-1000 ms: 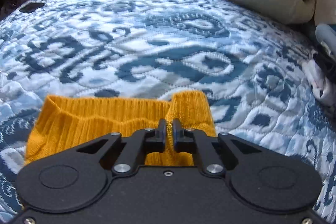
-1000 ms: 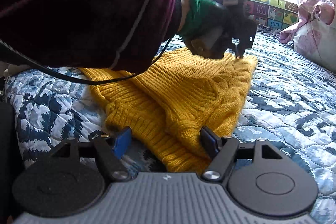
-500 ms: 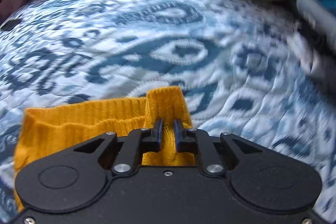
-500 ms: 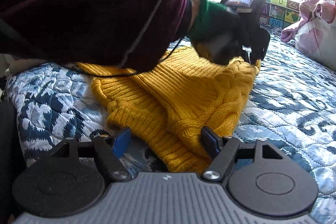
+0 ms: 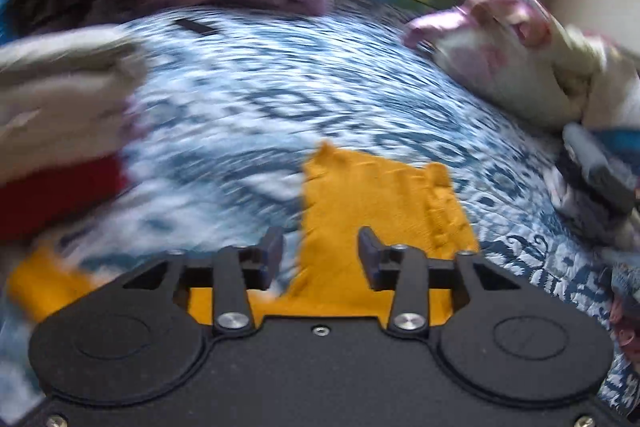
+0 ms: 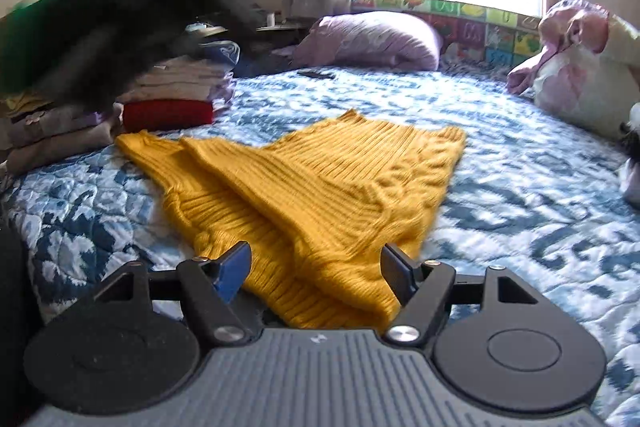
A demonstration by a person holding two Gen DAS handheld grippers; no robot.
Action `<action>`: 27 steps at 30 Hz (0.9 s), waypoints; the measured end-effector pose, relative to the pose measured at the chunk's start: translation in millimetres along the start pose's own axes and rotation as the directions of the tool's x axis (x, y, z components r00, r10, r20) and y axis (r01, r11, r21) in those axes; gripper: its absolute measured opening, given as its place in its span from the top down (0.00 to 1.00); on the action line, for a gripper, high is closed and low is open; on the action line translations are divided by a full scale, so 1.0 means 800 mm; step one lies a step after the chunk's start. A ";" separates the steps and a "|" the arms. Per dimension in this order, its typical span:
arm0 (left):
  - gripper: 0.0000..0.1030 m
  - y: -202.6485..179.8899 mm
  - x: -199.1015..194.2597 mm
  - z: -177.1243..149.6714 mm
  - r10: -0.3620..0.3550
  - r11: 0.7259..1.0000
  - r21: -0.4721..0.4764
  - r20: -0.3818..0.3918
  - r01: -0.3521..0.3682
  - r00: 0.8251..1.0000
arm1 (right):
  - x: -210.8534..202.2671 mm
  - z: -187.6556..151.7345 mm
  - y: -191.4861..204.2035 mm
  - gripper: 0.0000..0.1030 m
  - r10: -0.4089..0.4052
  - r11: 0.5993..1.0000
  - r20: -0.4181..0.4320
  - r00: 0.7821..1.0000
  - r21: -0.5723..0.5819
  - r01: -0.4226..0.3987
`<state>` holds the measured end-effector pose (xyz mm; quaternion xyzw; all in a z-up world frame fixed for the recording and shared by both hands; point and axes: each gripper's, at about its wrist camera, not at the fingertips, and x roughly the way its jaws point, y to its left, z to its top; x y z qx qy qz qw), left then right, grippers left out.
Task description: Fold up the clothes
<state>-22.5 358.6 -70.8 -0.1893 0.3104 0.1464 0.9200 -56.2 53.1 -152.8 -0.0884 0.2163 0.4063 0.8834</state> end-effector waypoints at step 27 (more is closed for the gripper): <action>0.95 0.019 0.006 -0.029 -0.052 0.971 -0.233 0.046 0.061 0.998 | 0.031 -0.008 0.006 0.45 -0.044 0.996 0.025 0.999 -0.080 0.046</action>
